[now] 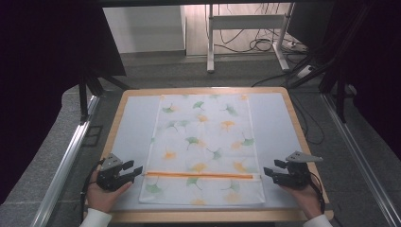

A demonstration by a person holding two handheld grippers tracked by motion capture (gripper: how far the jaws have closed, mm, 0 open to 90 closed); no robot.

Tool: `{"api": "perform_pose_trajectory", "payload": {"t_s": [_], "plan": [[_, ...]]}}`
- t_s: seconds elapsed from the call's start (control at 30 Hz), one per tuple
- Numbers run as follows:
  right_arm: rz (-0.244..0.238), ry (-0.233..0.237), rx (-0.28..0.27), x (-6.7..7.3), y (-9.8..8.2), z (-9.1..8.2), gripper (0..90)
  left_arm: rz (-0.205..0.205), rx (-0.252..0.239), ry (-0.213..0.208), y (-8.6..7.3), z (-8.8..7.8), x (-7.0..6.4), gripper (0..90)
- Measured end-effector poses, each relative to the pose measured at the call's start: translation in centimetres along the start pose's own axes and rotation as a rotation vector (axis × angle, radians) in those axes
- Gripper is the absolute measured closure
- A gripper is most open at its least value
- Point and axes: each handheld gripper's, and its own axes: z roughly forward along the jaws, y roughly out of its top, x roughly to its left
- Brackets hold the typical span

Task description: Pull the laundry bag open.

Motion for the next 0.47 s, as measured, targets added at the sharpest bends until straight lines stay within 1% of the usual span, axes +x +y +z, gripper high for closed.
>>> {"api": "perform_pose_trajectory", "payload": {"t_s": [0.1,0.2,0.33,0.47], "plan": [[0.001,-0.001,-0.012,-0.04,0.03,-0.17,38.5,0.000,0.000,0.005,0.04,-0.02,0.03,51.7],[-0.008,0.000,-0.010,0.11,0.03,-0.14,37.4,0.000,0.001,0.007,0.03,-0.04,0.07,51.3],[-0.008,0.001,-0.015,0.15,0.05,-0.22,36.4,0.000,0.001,0.008,0.00,0.02,0.05,51.1],[-0.005,-0.001,-0.019,0.11,0.05,-0.24,34.2,-0.001,0.015,0.013,-0.08,0.29,0.13,48.6]]}}
